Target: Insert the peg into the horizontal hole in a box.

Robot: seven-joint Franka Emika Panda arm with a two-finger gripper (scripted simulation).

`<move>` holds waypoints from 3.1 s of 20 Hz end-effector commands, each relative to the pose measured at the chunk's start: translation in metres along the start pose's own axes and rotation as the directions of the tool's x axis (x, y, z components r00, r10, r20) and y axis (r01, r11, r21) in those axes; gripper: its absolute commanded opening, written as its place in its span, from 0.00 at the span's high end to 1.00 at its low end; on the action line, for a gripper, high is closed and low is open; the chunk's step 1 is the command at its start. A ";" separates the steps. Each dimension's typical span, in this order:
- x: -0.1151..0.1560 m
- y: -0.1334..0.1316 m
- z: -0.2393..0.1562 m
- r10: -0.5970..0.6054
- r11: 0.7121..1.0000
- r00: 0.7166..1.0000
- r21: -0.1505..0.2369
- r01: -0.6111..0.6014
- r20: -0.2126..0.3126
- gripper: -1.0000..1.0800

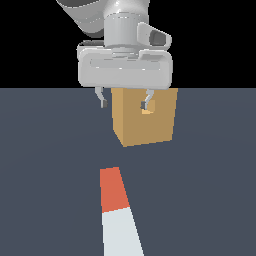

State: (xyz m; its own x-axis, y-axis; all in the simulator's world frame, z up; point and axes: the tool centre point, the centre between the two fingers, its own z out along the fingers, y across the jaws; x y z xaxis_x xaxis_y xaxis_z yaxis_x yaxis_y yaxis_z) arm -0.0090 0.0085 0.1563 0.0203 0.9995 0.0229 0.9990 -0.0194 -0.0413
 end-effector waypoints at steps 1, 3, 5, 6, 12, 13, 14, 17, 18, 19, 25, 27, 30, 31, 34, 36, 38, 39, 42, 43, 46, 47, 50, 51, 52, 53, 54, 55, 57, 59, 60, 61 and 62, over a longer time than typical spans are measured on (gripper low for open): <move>0.000 0.000 0.000 0.000 1.000 1.000 0.000 0.000 0.000 0.04; -0.001 0.000 0.000 -0.001 1.000 1.000 0.000 0.001 0.000 0.04; -0.004 -0.001 0.001 -0.005 1.000 1.000 -0.001 0.005 0.001 0.04; -0.006 -0.001 0.002 -0.007 1.000 1.000 -0.001 0.007 0.001 0.04; -0.030 -0.003 0.011 -0.034 0.999 0.999 -0.005 0.034 0.004 0.04; -0.035 -0.004 0.013 -0.040 0.999 0.999 -0.006 0.040 0.005 0.04; -0.041 -0.004 0.015 -0.047 0.999 0.999 -0.006 0.047 0.006 0.04; -0.062 -0.005 0.023 -0.071 0.997 0.997 -0.010 0.071 0.009 0.04; -0.070 -0.006 0.026 -0.080 0.997 0.997 -0.011 0.080 0.010 0.04; -0.079 -0.006 0.029 -0.090 0.996 0.996 -0.012 0.090 0.011 0.04; -0.135 -0.004 0.049 -0.153 0.988 0.988 -0.020 0.153 0.020 0.04; -0.153 -0.003 0.055 -0.172 0.985 0.985 -0.023 0.173 0.022 0.04; -0.176 0.000 0.064 -0.198 0.980 0.980 -0.026 0.198 0.025 0.04; -0.183 0.001 0.066 -0.205 0.978 0.978 -0.027 0.206 0.026 0.04; -0.201 0.005 0.072 -0.224 0.974 0.974 -0.030 0.225 0.029 0.04; -0.210 0.007 0.075 -0.235 0.971 0.972 -0.031 0.236 0.030 0.04; -0.217 0.008 0.078 -0.243 0.969 0.970 -0.032 0.244 0.031 0.04; -0.220 0.009 0.079 -0.246 0.968 0.969 -0.033 0.247 0.032 0.04; -0.226 0.011 0.081 -0.252 0.967 0.967 -0.034 0.253 0.032 0.04; -0.226 0.011 0.081 -0.253 0.967 0.967 -0.034 0.254 0.032 0.04; -0.226 0.010 0.081 -0.250 0.967 0.968 -0.033 0.251 0.032 0.04; -0.226 0.010 0.082 -0.250 0.967 0.968 -0.033 0.251 0.032 0.04; -0.227 0.011 0.089 -0.251 0.967 0.968 -0.033 0.252 0.032 0.04; -0.227 0.011 0.093 -0.251 0.967 0.967 -0.033 0.252 0.032 0.04; -0.227 0.011 0.097 -0.252 0.967 0.967 -0.033 0.253 0.032 0.04; -0.227 0.012 0.102 -0.252 0.967 0.967 -0.033 0.253 0.032 0.04; -0.228 0.012 0.108 -0.253 0.967 0.967 -0.034 0.254 0.032 0.04; -0.228 0.012 0.113 -0.253 0.967 0.967 -0.034 0.254 0.032 0.04; -0.229 0.013 0.122 -0.254 0.966 0.967 -0.034 0.255 0.032 0.04; -0.229 0.013 0.128 -0.255 0.966 0.966 -0.034 0.256 0.033 0.04; -0.229 0.014 0.130 -0.255 0.966 0.966 -0.034 0.256 0.033 0.04; -0.230 0.014 0.131 -0.255 0.966 0.966 -0.034 0.256 0.033 0.04; -0.230 0.015 0.131 -0.255 0.966 0.966 -0.034 0.256 0.033 0.04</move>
State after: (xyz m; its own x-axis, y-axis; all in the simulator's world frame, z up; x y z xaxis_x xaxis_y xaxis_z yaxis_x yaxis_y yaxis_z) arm -0.0055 -0.2178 0.0209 -0.2362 0.9717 0.0011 0.9717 0.2362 -0.0016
